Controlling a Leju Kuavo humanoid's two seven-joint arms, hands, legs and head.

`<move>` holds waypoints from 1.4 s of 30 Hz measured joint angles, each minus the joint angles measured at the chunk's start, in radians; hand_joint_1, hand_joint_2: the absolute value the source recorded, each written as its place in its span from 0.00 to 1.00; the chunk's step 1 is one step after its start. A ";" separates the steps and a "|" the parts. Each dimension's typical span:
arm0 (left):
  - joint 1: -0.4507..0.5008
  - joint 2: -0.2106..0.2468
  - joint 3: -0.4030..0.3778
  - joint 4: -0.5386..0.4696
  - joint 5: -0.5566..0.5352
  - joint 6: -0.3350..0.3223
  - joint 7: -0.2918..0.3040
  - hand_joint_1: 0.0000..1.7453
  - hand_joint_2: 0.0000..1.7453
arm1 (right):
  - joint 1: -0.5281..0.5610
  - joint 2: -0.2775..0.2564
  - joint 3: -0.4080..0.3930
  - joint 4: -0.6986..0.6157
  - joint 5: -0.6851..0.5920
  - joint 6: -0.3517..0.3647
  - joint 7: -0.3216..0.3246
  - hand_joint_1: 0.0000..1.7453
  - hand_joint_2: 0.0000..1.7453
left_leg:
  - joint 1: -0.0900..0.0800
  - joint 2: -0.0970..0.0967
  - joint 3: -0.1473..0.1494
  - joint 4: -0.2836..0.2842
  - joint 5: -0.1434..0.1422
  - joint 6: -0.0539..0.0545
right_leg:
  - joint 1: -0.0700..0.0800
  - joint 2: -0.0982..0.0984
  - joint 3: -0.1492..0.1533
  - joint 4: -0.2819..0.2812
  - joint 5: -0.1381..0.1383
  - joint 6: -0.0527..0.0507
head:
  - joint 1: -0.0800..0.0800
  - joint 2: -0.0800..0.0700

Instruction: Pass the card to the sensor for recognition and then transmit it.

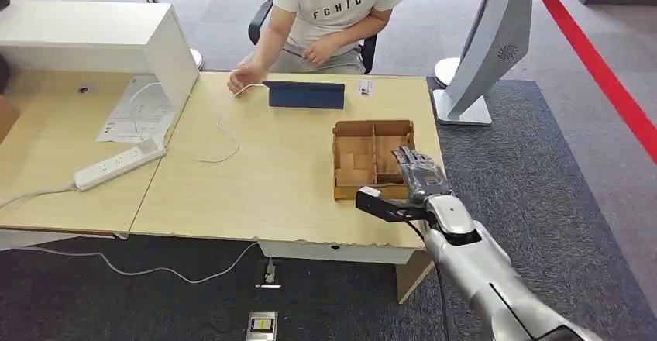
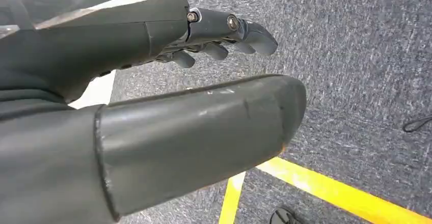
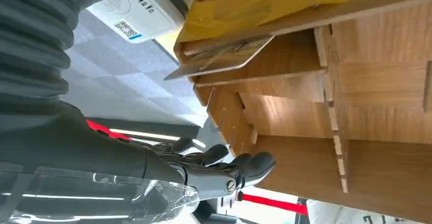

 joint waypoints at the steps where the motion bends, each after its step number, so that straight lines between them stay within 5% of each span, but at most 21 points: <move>1: 0.000 0.000 0.000 0.000 0.000 0.000 0.000 0.00 0.00 | 0.003 0.001 0.001 0.000 0.000 0.000 0.002 0.00 1.00 | 0.000 0.000 0.000 0.000 0.000 0.000 | 0.000 0.000 0.000 0.000 0.000 0.000 | 0.000 0.000; 40: 0.001 0.000 0.000 0.000 -0.018 -0.014 -0.006 0.00 0.00 | 0.032 -0.006 0.005 0.017 0.030 -0.034 0.015 0.00 1.00 | 0.000 0.000 0.000 0.000 0.000 0.000 | 0.000 0.000 0.000 0.000 0.000 0.000 | 0.000 0.000; 41: 0.001 0.000 0.000 0.000 -0.018 -0.014 -0.006 0.00 0.00 | 0.034 -0.005 0.005 0.017 0.031 -0.031 0.015 0.87 1.00 | 0.000 0.000 0.000 0.000 0.000 0.000 | 0.000 0.000 0.000 0.000 0.000 0.000 | 0.000 0.000; 42: 0.001 0.000 0.000 0.000 -0.018 -0.015 -0.007 0.00 0.00 | 0.036 -0.004 0.005 0.017 0.031 -0.027 0.015 0.94 1.00 | 0.000 0.000 0.000 0.000 0.000 0.000 | 0.000 0.000 0.000 0.000 0.000 0.000 | 0.000 0.000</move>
